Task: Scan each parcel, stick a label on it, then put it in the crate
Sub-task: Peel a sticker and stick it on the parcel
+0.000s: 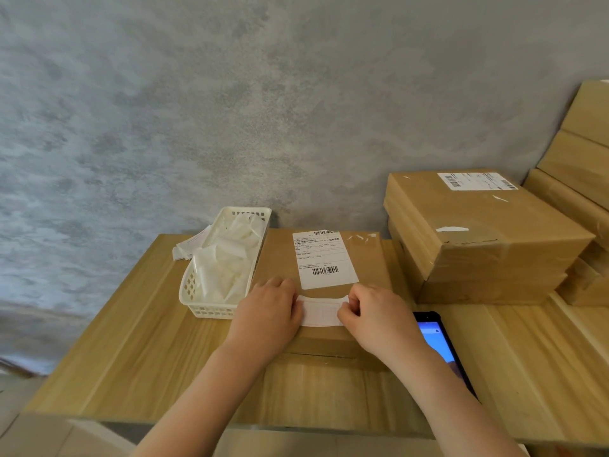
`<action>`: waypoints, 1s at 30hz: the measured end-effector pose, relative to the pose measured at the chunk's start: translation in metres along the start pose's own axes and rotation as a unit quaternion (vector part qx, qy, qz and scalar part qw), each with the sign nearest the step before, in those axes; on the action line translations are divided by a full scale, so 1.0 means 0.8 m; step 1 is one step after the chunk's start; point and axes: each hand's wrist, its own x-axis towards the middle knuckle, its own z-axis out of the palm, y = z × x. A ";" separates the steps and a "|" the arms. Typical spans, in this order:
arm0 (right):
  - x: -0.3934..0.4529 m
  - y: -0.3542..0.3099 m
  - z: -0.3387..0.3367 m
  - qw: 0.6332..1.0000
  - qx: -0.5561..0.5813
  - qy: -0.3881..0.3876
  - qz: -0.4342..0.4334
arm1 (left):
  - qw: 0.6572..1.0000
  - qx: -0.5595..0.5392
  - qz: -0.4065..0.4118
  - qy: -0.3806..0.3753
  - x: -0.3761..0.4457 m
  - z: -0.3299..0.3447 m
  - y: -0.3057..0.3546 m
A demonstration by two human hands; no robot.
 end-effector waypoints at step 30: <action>-0.035 0.072 0.006 0.961 0.214 -0.047 0.167 | 0.952 -0.212 -0.207 -0.074 -0.066 -0.004 -0.064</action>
